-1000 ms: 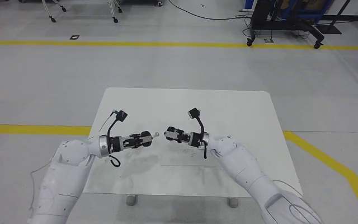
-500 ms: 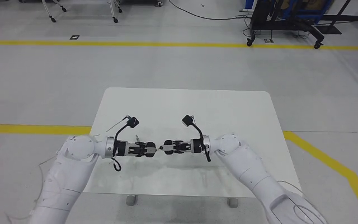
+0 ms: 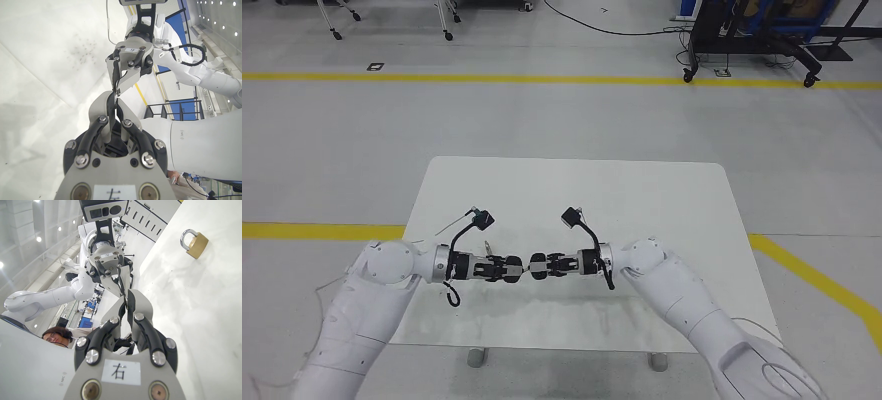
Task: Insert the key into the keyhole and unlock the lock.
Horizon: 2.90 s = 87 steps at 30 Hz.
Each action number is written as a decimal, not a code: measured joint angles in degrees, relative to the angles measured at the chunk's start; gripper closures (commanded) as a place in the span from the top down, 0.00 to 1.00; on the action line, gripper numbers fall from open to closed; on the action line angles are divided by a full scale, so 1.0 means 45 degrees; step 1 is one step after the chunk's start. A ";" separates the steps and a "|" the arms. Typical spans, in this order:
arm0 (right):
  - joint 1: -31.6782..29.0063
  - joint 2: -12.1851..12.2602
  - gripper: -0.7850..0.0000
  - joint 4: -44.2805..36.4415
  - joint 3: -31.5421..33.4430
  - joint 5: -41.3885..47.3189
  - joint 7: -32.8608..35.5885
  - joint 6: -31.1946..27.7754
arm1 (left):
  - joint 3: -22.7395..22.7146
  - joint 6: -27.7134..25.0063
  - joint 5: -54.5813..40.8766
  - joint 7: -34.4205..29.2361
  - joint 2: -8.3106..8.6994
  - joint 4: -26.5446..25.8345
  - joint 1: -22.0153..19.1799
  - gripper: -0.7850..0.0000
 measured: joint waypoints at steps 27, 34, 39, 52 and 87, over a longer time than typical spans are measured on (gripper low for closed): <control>-0.1876 0.1181 0.00 -0.1668 0.3212 -0.0718 -0.3588 -0.3339 | 0.0678 0.7706 0.8899 0.6384 0.0109 -0.2511 0.1076 1.00; -0.1877 0.1182 0.00 -0.1669 0.3212 -0.0718 -0.3590 -0.3339 | 0.1449 0.8586 0.9433 0.6443 -0.0130 -0.1618 0.0357 0.45; -0.1877 0.1182 0.00 -0.1669 0.3212 -0.0718 -0.3590 -0.3339 | 0.1650 0.8979 0.9606 0.6444 -0.0230 -0.1414 0.0128 0.16; -0.1877 0.1182 0.00 -0.1669 0.3212 -0.0718 -0.3590 -0.3339 | 0.1184 0.9531 1.0255 0.5851 -0.0124 -0.2207 0.0617 0.00; -0.1696 0.0778 0.00 -0.2389 0.2076 -0.2951 -0.6038 -0.1951 | -0.1519 0.2823 -0.3950 0.3840 -0.0275 0.0954 0.0730 0.00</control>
